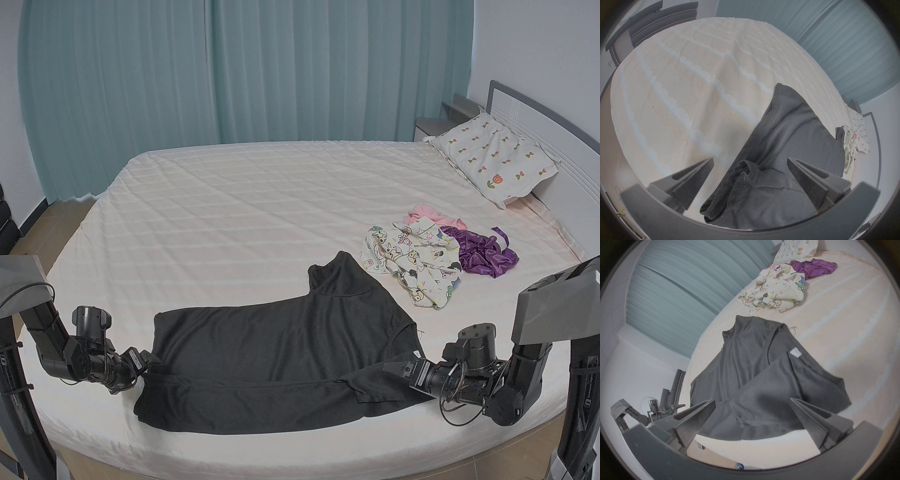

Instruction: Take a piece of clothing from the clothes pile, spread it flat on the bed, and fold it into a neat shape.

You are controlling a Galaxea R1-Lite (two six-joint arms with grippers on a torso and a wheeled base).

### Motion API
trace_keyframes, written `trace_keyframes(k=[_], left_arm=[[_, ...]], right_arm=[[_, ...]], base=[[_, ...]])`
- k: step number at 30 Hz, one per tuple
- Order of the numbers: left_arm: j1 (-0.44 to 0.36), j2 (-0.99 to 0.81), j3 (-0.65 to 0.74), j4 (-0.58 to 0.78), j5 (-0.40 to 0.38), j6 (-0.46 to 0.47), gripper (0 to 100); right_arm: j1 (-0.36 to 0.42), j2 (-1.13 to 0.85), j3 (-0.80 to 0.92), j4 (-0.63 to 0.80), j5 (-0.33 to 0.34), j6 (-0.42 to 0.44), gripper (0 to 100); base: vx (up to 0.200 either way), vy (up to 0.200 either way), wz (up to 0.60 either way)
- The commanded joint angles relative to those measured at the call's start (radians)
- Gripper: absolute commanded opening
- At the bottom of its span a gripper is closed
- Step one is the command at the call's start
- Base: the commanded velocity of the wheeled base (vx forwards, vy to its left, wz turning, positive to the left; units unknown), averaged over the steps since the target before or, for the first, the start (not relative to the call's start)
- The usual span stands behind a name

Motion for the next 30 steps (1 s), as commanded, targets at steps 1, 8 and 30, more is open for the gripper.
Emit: trace_keyframes(k=[1,8,30], left_arm=[[0.001,0.001,-0.002,0.001,-0.001,-0.002,100],[0.001,0.001,-0.001,0.001,-0.001,-0.002,100],[0.001,0.001,-0.001,0.001,-0.001,-0.001,100]], right_arm=[[0.079,0.009,0.014,0.04,-0.042,0.016,100],[0.089,0.011,-0.023,0.157,-0.091,0.017,100],[0.092,0.009,-0.052,0.262,-0.16,0.017,100]], base=[[0.0,0.0,0.0],[0.0,0.0,0.0],[0.0,0.0,0.0]])
